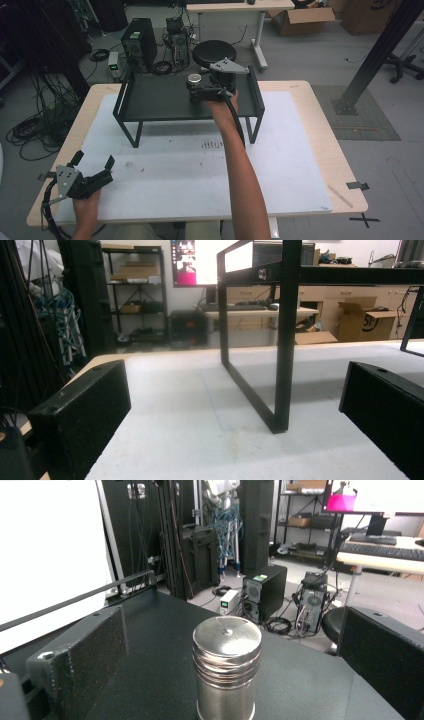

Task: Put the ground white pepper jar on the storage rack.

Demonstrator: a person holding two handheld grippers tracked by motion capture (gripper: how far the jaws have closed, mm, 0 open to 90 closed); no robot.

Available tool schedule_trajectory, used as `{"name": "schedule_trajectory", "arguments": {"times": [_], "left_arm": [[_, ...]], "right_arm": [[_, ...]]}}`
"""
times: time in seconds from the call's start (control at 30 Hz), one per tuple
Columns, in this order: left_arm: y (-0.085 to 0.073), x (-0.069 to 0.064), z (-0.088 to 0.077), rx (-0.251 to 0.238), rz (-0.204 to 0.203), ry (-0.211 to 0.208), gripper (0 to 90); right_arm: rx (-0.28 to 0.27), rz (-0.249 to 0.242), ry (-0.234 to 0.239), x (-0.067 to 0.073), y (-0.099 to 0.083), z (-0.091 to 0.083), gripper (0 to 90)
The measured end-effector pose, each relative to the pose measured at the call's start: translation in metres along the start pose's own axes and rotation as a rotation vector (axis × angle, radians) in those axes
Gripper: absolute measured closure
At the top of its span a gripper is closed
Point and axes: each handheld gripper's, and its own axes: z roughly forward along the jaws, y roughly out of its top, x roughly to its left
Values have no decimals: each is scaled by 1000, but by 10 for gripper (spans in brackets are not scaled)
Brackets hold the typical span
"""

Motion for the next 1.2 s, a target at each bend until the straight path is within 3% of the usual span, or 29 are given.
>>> {"name": "schedule_trajectory", "arguments": {"times": [0.2,0.47,1.03,1.2], "left_arm": [[0,0,0,0,0,0,5],[0,0,0,-1,1,1,5],[0,0,0,0,1,1,5],[0,0,0,4,3,1,5]], "right_arm": [[-16,-22,-19,2,1,-10,0],[-30,10,-47,4,3,-23,0],[-67,42,-51,-3,-4,-53,0],[-79,30,-42,-4,-6,-63,0]]}}
